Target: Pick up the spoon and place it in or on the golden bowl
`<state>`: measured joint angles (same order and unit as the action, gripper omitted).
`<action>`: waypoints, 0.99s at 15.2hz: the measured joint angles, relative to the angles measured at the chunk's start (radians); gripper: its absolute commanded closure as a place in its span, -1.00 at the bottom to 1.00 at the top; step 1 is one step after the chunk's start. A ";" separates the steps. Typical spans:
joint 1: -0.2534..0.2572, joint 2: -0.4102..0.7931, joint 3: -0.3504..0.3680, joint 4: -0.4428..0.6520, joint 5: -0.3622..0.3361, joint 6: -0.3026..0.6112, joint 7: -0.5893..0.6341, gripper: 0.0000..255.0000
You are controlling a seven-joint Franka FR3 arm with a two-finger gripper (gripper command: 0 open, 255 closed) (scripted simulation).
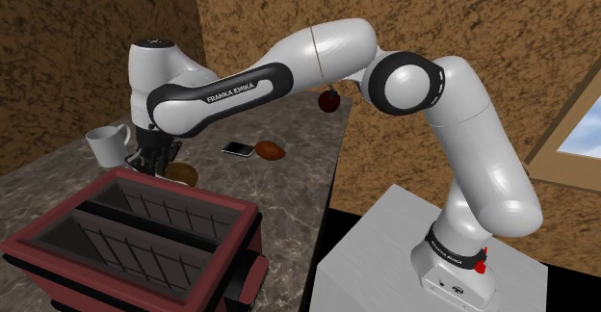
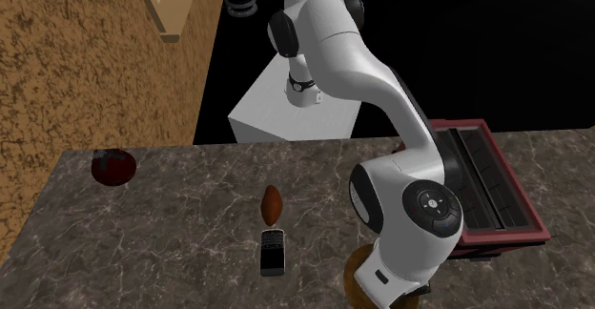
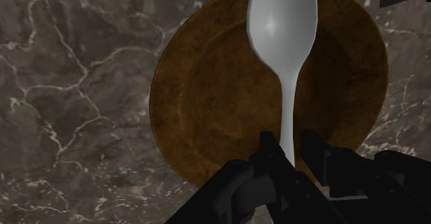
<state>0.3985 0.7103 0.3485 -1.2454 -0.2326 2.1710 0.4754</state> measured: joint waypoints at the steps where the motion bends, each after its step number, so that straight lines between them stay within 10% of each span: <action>1: 0.000 0.001 0.000 0.000 0.000 0.001 0.000 1.00; 5: 0.000 0.001 0.000 -0.001 0.000 0.002 0.000 1.00; 6: 0.000 0.001 0.000 -0.001 0.000 0.002 0.000 -1.00; 15: -0.008 -0.047 0.009 -0.010 0.011 -0.035 -0.003 -1.00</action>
<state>0.3900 0.6634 0.3575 -1.2552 -0.2212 2.1356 0.4728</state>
